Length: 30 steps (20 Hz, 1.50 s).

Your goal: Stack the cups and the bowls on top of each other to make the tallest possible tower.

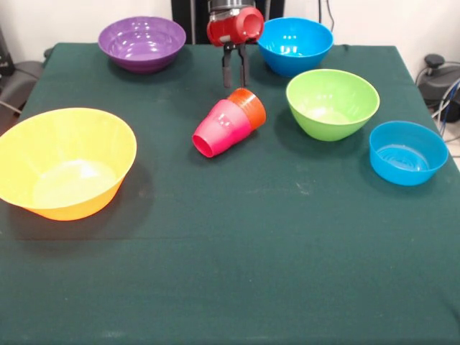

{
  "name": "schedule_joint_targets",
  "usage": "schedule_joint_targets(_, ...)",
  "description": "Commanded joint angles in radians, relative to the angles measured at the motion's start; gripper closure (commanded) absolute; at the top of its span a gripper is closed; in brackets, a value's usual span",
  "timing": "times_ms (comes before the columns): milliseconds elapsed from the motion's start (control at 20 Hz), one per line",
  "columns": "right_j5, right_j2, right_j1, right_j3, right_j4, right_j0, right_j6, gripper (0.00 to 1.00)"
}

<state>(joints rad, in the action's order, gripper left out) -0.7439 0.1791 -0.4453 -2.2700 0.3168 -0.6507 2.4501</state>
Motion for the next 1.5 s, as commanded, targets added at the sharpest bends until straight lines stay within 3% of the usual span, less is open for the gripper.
schedule_joint_targets(50, 0.141, 0.061, -0.066, -0.030, -0.063, 0.029, 0.164, 0.00)
schedule_joint_targets(400, 0.132, 0.063, -0.122, -0.066, -0.124, 0.062, 0.188, 0.00)
schedule_joint_targets(850, 0.017, 0.051, -0.003, -0.005, -0.153, 0.109, 0.219, 0.00)
schedule_joint_targets(1500, -0.086, 0.051, 0.026, -0.017, -0.202, 0.139, 0.273, 0.00)
